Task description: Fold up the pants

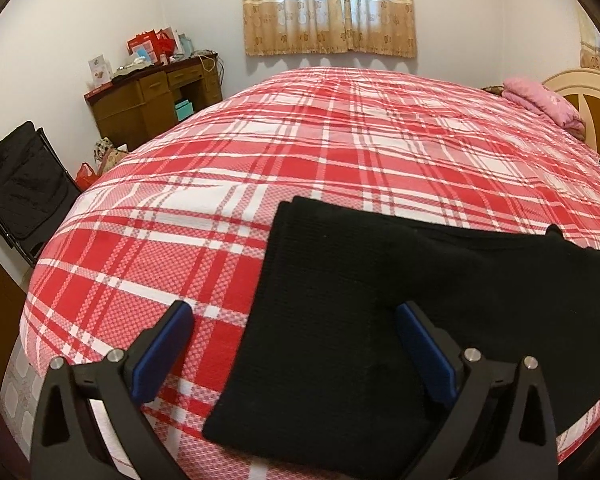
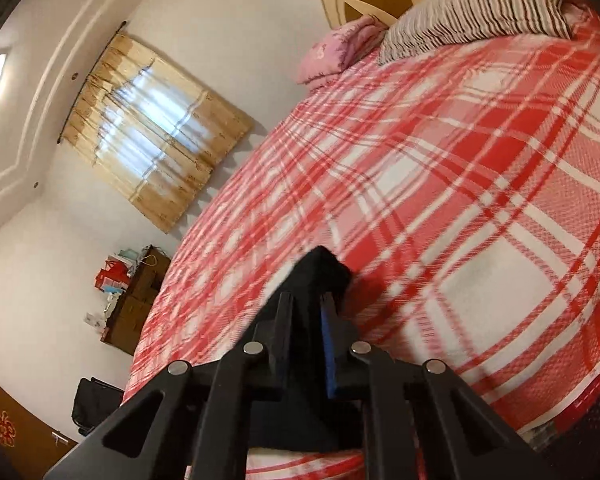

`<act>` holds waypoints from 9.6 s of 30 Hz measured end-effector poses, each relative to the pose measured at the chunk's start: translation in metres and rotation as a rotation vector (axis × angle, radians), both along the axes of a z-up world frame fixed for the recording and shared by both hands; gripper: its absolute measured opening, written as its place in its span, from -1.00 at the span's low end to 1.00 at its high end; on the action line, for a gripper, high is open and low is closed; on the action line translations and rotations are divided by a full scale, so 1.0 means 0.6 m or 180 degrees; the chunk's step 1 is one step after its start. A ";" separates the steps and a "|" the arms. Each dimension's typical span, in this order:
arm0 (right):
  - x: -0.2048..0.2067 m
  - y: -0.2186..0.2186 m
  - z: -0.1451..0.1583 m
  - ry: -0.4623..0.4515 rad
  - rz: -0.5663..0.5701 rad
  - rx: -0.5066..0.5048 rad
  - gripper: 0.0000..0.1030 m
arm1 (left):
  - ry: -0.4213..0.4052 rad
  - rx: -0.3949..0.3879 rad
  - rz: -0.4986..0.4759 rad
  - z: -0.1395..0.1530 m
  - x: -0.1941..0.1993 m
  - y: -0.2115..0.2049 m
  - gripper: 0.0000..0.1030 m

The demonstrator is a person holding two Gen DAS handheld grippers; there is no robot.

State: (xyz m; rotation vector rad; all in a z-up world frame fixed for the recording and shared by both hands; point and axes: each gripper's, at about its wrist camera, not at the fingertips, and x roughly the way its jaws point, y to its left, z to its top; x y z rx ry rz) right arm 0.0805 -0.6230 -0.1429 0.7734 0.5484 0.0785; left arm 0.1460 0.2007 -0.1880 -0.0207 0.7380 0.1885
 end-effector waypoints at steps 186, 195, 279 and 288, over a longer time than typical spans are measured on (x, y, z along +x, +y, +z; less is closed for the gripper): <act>0.083 0.405 -0.051 0.0028 0.0619 -0.1350 0.08 | 0.0539 -0.1399 -0.2195 0.059 0.033 -0.460 -0.77; 0.068 0.413 -0.040 -0.0108 0.0677 -0.1387 0.13 | 0.0615 -0.1246 -0.2020 0.062 0.051 -0.430 -0.77; 0.077 0.715 -0.087 -0.0297 0.1936 -0.2026 0.41 | 0.0144 -0.0262 -0.0438 0.015 -0.009 0.006 0.58; 0.072 0.713 -0.079 -0.0366 0.1899 -0.2020 0.41 | 0.0096 -0.0509 -0.0562 0.017 -0.019 0.022 0.03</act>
